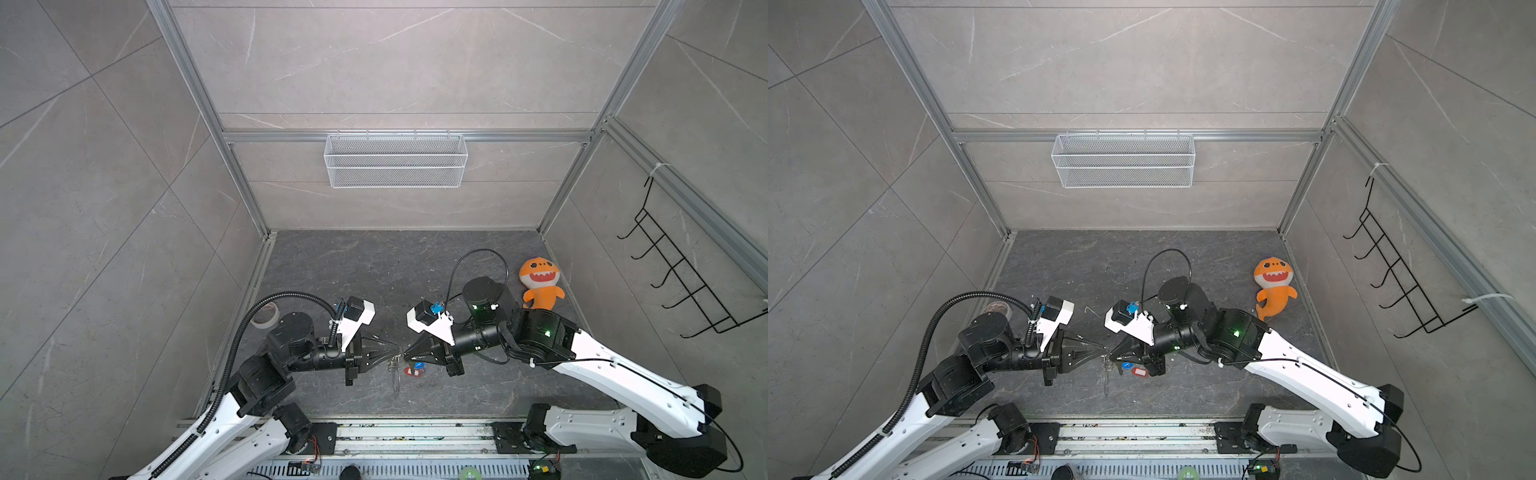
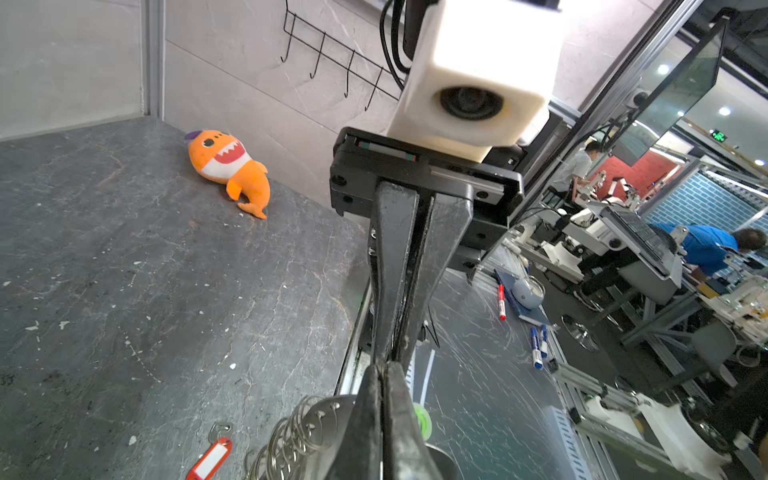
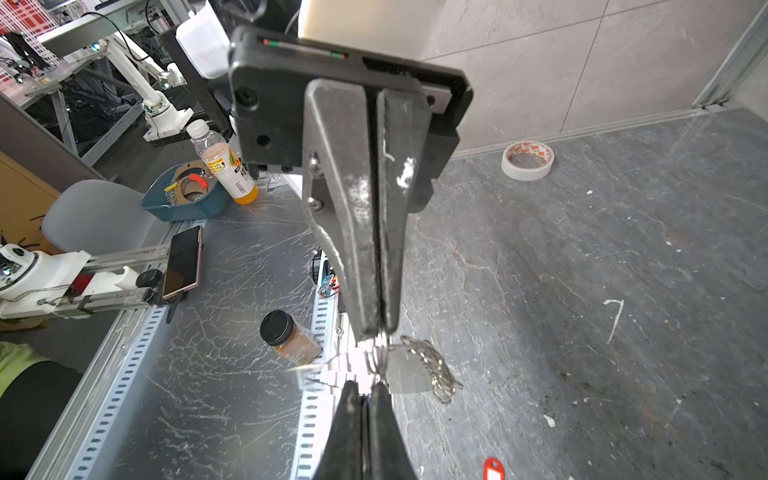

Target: Remove the keys from the keyring

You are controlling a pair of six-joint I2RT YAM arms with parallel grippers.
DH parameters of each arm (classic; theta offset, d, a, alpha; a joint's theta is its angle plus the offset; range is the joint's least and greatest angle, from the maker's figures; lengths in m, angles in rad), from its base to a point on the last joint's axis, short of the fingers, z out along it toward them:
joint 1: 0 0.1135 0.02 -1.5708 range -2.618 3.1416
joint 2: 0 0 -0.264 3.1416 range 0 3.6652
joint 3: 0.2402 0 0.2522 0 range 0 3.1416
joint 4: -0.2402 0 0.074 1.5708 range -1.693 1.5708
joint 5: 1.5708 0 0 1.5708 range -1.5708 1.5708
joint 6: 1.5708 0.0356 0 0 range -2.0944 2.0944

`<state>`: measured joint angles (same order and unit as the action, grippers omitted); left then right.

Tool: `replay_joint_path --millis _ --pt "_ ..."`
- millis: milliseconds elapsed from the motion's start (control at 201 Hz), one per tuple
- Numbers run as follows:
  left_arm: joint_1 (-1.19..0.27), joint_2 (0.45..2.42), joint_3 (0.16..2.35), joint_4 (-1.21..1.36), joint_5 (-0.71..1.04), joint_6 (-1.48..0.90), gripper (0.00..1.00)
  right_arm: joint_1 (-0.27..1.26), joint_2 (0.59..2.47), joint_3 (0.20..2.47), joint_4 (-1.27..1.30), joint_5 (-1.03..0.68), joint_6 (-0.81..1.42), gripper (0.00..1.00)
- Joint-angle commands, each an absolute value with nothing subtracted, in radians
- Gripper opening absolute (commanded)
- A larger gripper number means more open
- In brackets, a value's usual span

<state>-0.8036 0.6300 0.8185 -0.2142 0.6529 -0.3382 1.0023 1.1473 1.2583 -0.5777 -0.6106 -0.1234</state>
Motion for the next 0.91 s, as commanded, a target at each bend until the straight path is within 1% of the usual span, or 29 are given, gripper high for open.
replay_joint_path --millis 0,174,304,428,448,533,598,702,797,902 --pt "-0.799 0.588 0.805 0.012 0.585 -0.405 0.00 0.999 1.124 1.203 -0.545 -0.634 -0.099 0.00" --pt "-0.799 0.577 0.782 0.088 0.592 -0.428 0.00 1.002 1.137 1.150 -0.481 -0.658 -0.070 0.00" --pt "-0.799 0.588 0.799 0.064 0.624 -0.411 0.00 1.002 1.140 1.128 -0.452 -0.652 -0.052 0.00" --pt "-0.799 0.592 0.808 0.033 0.651 -0.387 0.00 1.002 1.117 1.123 -0.436 -0.636 -0.040 0.08" --pt "-0.800 0.591 0.810 0.028 0.652 -0.383 0.00 1.002 1.109 1.124 -0.436 -0.632 -0.039 0.11" --pt "-0.800 0.586 0.815 0.002 0.662 -0.362 0.00 1.002 1.072 1.142 -0.458 -0.618 -0.042 0.29" --pt "-0.800 0.583 0.823 -0.024 0.667 -0.347 0.00 1.002 1.042 1.159 -0.472 -0.612 -0.046 0.35" --pt "-0.799 0.579 0.830 -0.044 0.682 -0.335 0.00 1.002 0.999 1.174 -0.466 -0.619 -0.041 0.40" --pt "-0.800 0.572 0.828 -0.046 0.684 -0.330 0.00 1.002 0.976 1.153 -0.361 -0.609 0.009 0.43" --pt "-0.800 0.568 0.827 -0.032 0.686 -0.331 0.00 1.001 0.997 1.148 -0.248 -0.586 0.064 0.43"
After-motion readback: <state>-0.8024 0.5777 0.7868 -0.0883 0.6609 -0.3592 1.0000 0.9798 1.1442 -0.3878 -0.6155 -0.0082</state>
